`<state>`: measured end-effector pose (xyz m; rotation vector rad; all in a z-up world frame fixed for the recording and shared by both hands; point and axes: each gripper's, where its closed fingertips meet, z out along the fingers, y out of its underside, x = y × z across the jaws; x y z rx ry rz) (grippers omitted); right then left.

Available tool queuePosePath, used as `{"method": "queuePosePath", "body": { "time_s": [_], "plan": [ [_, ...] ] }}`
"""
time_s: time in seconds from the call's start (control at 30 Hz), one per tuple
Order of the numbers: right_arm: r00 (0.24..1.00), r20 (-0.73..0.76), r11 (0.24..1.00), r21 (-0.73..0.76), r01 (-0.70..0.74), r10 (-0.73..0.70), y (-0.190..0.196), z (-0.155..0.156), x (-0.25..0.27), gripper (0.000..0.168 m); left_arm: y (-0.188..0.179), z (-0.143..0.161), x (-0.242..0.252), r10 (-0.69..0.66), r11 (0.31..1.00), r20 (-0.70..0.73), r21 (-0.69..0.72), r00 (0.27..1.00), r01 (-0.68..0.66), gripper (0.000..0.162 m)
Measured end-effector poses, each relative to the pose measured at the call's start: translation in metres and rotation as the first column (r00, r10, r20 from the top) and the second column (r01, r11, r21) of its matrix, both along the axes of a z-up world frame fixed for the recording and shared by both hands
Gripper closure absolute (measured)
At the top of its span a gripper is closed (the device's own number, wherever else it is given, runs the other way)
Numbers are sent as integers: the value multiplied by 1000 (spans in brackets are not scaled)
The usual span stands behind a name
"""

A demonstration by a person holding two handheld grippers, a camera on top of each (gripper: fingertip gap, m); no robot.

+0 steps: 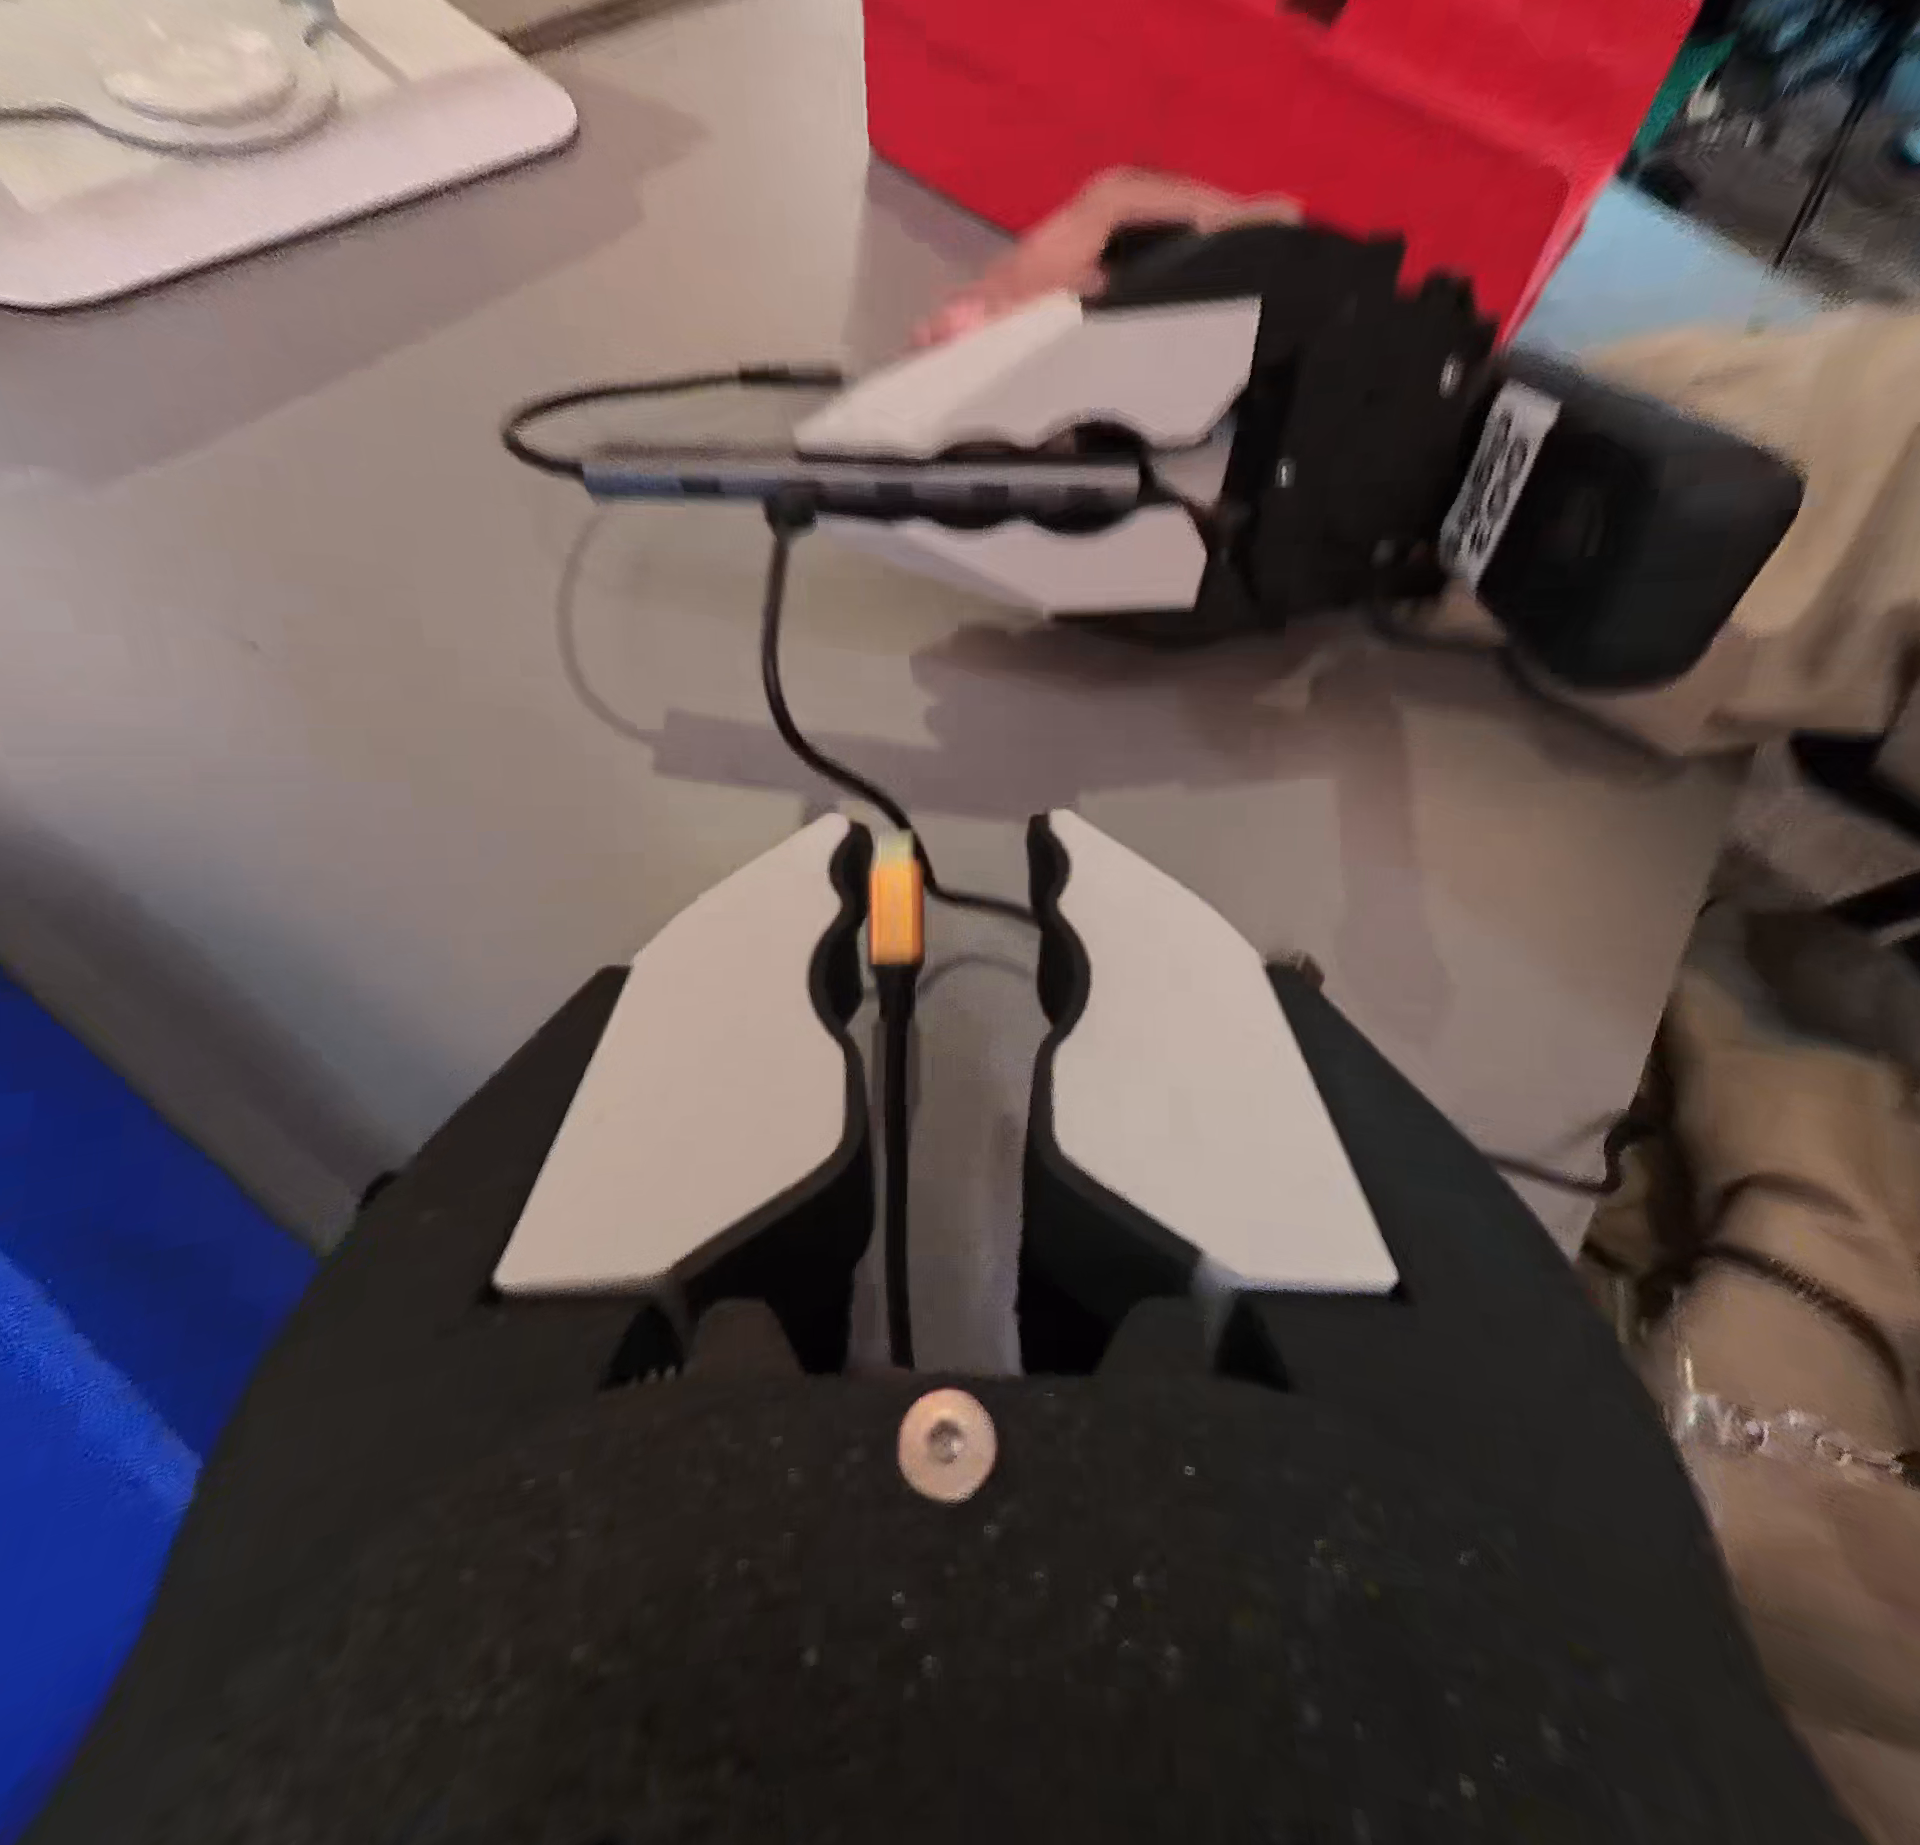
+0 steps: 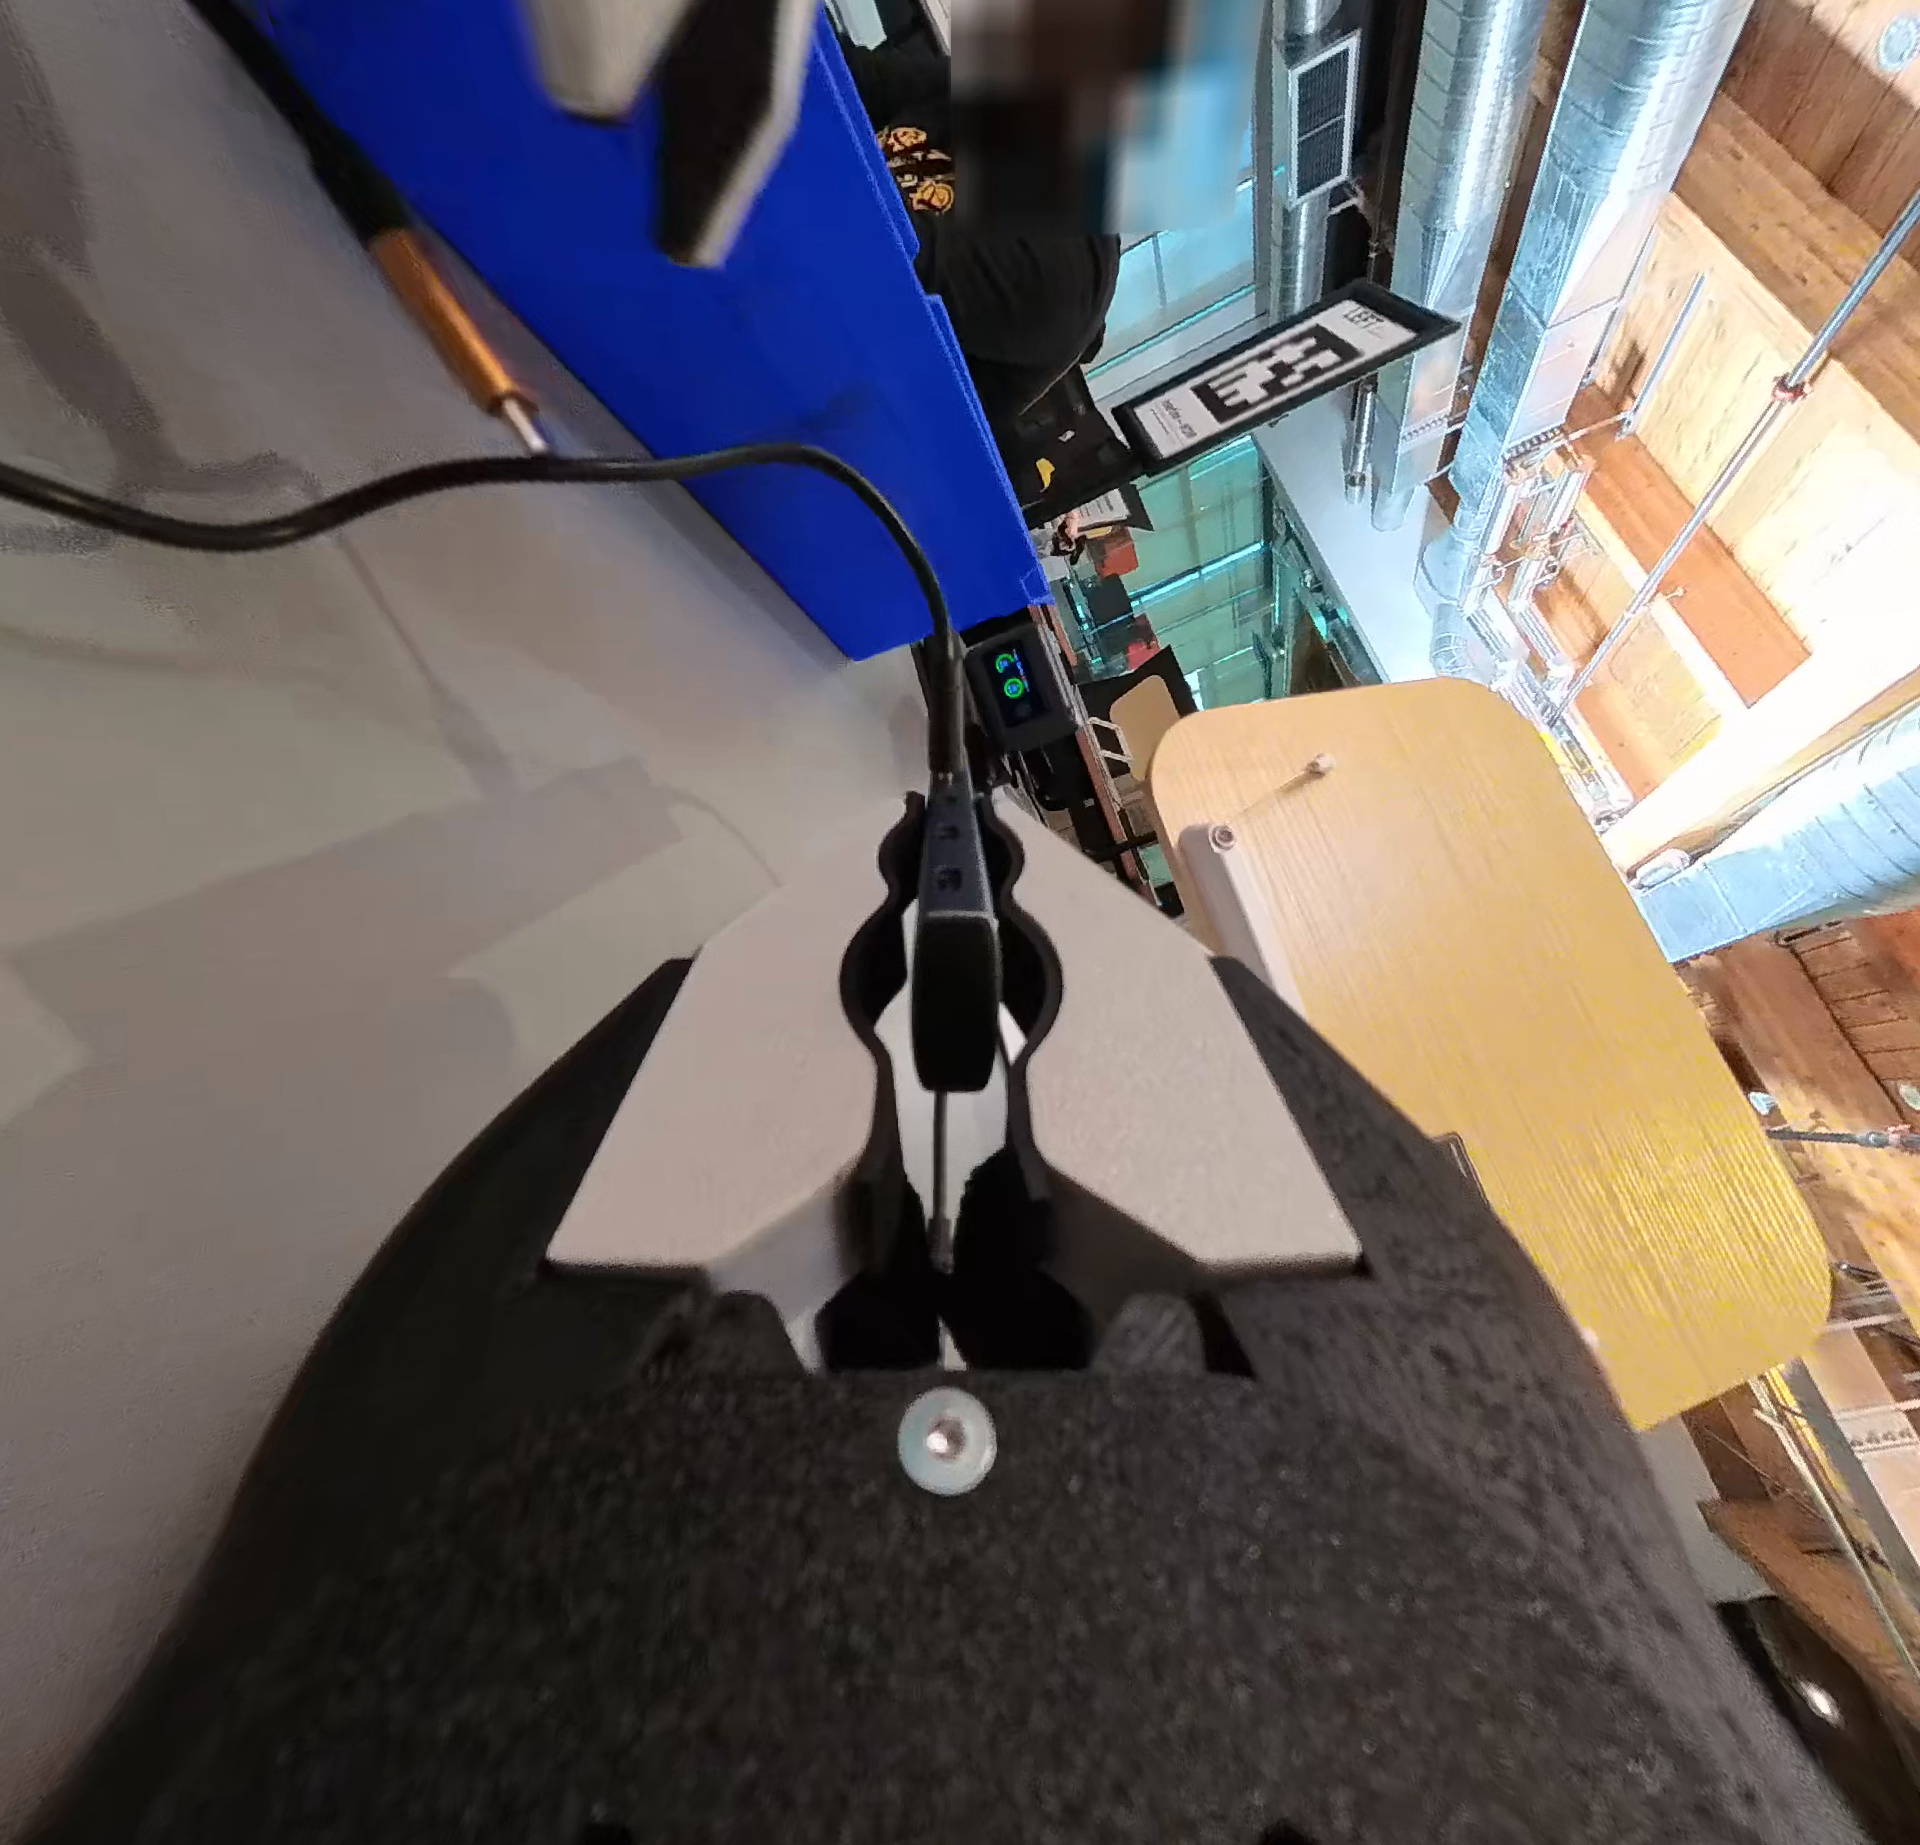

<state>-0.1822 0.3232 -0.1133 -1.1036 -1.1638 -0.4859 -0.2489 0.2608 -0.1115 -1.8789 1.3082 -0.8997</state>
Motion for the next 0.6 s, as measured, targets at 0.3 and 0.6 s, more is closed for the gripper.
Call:
{"method": "queuePosePath", "body": {
  "time_s": [0.3, 0.6],
  "plan": [
    [994, 93, 995, 77, -60, 53, -17, 4, -22, 160, 31, -3, 38, 36, 995, -79, 94, 996, -29, 132],
    [992, 85, 996, 30, 90, -92, 4, 2, 8, 160, 49, 5, 25, 123, 963, -95, 254, 988, -96, 151]
  ]
}}
